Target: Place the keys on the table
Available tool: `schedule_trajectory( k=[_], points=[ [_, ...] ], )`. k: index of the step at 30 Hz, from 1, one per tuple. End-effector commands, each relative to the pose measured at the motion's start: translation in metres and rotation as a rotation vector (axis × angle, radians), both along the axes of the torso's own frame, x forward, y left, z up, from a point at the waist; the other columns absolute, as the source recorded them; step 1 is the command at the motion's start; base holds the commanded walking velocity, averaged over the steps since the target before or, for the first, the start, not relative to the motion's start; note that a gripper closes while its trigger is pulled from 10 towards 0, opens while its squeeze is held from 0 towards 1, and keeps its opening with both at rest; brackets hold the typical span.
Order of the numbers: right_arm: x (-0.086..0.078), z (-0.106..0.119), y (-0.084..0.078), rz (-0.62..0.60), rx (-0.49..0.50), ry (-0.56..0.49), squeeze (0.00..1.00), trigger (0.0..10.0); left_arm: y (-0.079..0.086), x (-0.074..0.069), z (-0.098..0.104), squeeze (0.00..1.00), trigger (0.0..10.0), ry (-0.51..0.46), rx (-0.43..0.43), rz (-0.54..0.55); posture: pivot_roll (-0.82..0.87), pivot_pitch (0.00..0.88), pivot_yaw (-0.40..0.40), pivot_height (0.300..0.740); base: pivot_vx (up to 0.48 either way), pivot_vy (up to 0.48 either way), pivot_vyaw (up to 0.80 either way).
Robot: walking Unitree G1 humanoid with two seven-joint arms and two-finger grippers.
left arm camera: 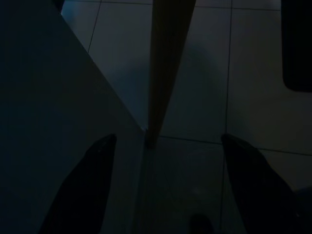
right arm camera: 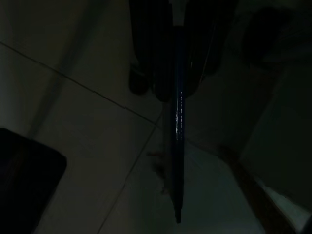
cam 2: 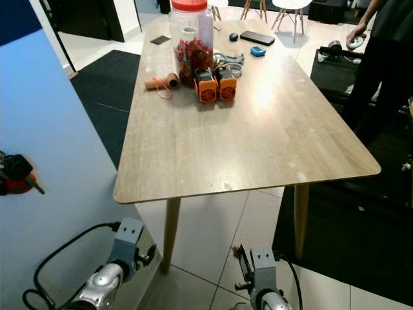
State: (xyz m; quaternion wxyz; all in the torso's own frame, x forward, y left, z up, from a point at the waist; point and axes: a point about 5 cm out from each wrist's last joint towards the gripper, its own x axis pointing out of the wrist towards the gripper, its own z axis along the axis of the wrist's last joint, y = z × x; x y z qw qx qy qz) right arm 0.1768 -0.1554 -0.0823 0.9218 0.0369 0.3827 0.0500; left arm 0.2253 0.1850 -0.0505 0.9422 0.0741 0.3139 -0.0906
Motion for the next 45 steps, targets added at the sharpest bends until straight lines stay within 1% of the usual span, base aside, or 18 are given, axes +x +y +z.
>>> schedule_trajectory(
  k=[1,3,5,6,11,18,19,28,36,45],
  points=[
    [-0.005,-0.002,-0.004,-0.067,0.010,0.014,0.00,10.0,0.008,-0.002,-0.001,0.00,10.0,0.024,0.008,0.005,0.14,0.060,0.036,0.740,0.000,0.000,0.00],
    [-0.007,-0.003,-0.009,-0.124,0.020,0.028,0.00,10.0,0.003,-0.003,-0.002,0.00,10.0,0.037,-0.018,-0.011,0.12,0.060,0.028,0.740,0.000,0.000,0.00],
    [-0.009,-0.004,-0.013,-0.157,0.025,0.039,0.00,10.0,-0.001,-0.004,-0.004,0.00,10.0,0.046,-0.034,-0.033,0.11,0.059,0.024,0.740,0.000,0.000,0.00],
    [-0.009,-0.004,-0.013,-0.157,0.025,0.039,0.00,10.0,-0.001,-0.004,-0.004,0.00,10.0,0.046,-0.034,-0.033,0.11,0.059,0.024,0.740,0.000,0.000,0.00],
    [-0.013,-0.006,-0.017,-0.158,0.010,0.045,0.00,10.0,-0.011,-0.007,-0.006,0.00,10.0,0.057,-0.050,-0.072,0.08,0.062,0.013,0.740,0.000,0.000,0.00],
    [-0.012,-0.005,-0.019,-0.143,0.002,0.053,0.00,10.0,-0.018,-0.009,-0.009,0.00,10.0,0.066,-0.051,-0.067,0.07,0.065,-0.005,0.740,0.000,-0.052,0.00],
    [-0.012,-0.005,-0.019,-0.139,0.001,0.054,0.00,10.0,-0.018,-0.009,-0.009,0.00,10.0,0.066,-0.050,-0.060,0.07,0.065,-0.018,0.740,0.000,-0.394,0.00],
    [-0.010,-0.005,-0.019,-0.120,-0.006,0.061,0.00,10.0,-0.017,-0.009,-0.009,0.00,10.0,0.063,-0.045,-0.043,0.08,0.063,-0.032,0.740,0.000,-0.405,0.00],
    [-0.009,-0.005,-0.017,-0.119,-0.001,0.063,0.00,10.0,-0.017,-0.007,-0.008,0.00,10.0,0.058,-0.041,-0.036,0.08,0.057,-0.026,0.740,0.000,-0.426,0.00],
    [-0.013,-0.006,-0.022,-0.138,-0.003,0.075,0.00,10.0,-0.018,-0.002,-0.006,0.00,10.0,0.062,-0.043,-0.031,0.08,0.056,-0.020,0.740,0.000,-0.382,0.00]
  ],
)
